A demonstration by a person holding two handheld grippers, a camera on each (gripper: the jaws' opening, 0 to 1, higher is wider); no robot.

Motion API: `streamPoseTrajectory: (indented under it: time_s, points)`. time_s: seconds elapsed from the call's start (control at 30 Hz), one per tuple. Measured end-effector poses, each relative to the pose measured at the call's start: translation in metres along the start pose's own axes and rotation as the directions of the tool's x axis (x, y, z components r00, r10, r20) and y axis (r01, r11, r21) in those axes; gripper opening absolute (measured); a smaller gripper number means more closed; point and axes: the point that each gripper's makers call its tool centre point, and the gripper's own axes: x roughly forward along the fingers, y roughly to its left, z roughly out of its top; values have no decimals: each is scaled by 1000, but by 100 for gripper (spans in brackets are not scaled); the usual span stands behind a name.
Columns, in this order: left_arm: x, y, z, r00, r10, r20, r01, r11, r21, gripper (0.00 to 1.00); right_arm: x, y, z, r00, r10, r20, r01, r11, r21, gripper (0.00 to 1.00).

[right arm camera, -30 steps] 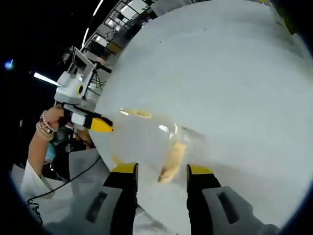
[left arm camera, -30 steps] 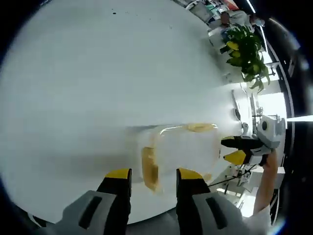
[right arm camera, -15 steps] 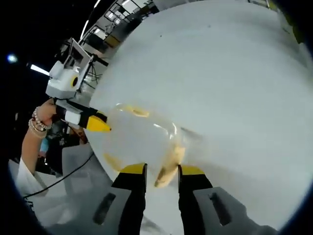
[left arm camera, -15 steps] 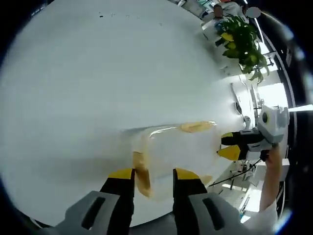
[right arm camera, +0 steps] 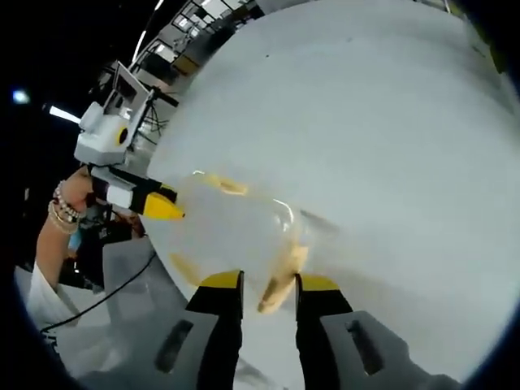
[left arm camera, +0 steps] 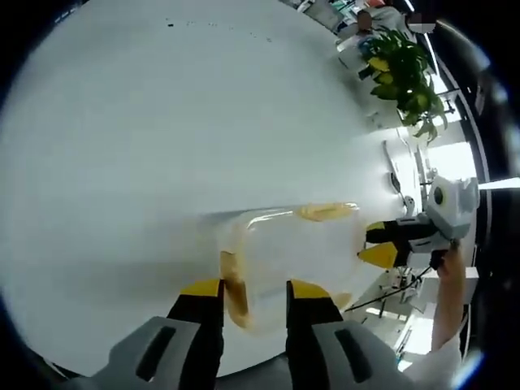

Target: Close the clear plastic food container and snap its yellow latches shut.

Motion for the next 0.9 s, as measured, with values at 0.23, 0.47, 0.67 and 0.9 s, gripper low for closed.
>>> streamPoseTrajectory:
  time_s: [0.23, 0.47, 0.67, 0.9]
  points:
    - [7, -3, 0, 1000, -16, -13, 16, 999, -36, 20, 2, 1, -1, 1000, -2, -8, 2, 1000, 17, 22]
    - [12, -9, 2, 1000, -27, -13, 27, 999, -20, 21, 3, 0, -1, 1000, 4, -4, -4, 1000, 21, 22]
    - [13, -12, 1, 1000, -24, -11, 24, 1000, -17, 21, 4, 0, -1, 1000, -2, -17, 3, 999, 44, 20]
    - [12, -13, -4, 1000, -25, -6, 25, 1000, -9, 22, 8, 1, -12, 999, 46, -3, -45, 995, 92, 18]
